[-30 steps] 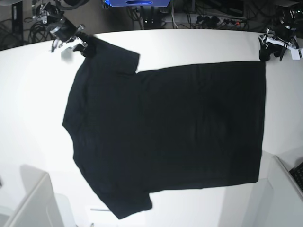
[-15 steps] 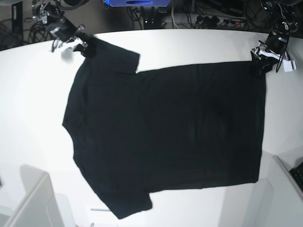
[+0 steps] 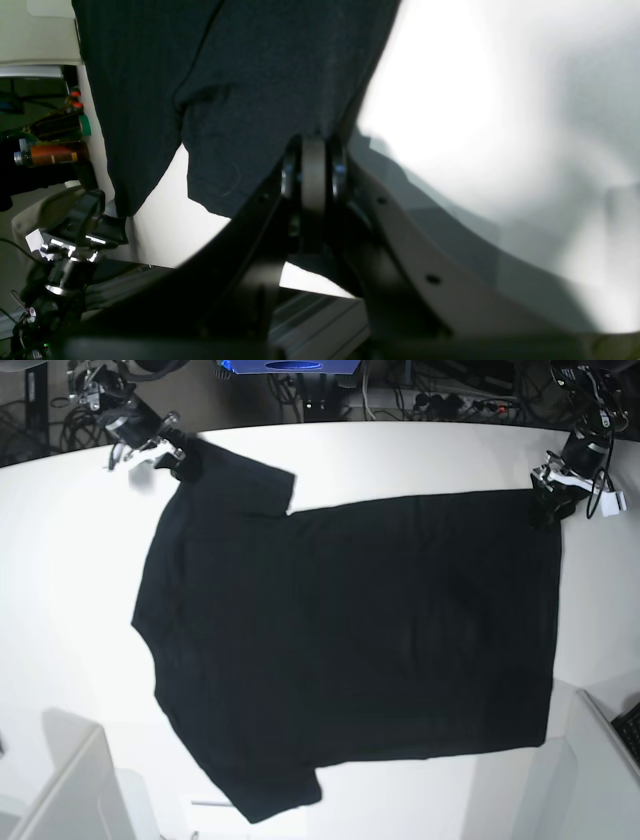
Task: Fold the T-shirt properly
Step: 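Grasp the shoulder corners with both grippers and pull them apart, then drag the shirt toward the robot with both grippers, folding the sleeve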
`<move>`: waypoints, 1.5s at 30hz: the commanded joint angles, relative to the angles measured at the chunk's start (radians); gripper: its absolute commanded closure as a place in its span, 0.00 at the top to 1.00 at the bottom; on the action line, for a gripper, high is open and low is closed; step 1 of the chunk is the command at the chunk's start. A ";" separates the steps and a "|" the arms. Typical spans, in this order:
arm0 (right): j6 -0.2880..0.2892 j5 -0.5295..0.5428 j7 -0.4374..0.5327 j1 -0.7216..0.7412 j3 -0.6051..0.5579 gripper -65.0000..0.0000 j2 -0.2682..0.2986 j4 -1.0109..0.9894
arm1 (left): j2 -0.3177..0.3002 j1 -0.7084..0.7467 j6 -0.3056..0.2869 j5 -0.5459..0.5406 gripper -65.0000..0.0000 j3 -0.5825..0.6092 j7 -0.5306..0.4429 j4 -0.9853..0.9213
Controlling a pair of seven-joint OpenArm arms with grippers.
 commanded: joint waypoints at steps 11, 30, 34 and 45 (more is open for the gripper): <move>-0.018 -0.018 -0.011 0.016 0.005 0.00 0.007 -0.045 | -0.008 -0.007 0.013 0.037 0.00 0.003 0.042 -0.063; -0.018 -0.017 -0.010 -0.147 0.007 0.00 0.001 0.138 | -0.046 0.117 0.011 0.037 0.00 0.002 0.042 0.030; -0.018 -0.017 -0.010 -0.188 0.007 0.00 0.000 0.192 | -0.057 0.138 0.011 0.037 0.00 0.000 0.042 0.030; -0.021 -0.017 -0.018 -0.184 0.007 0.00 -0.019 0.342 | -0.069 0.186 0.014 0.032 0.00 0.002 0.044 0.159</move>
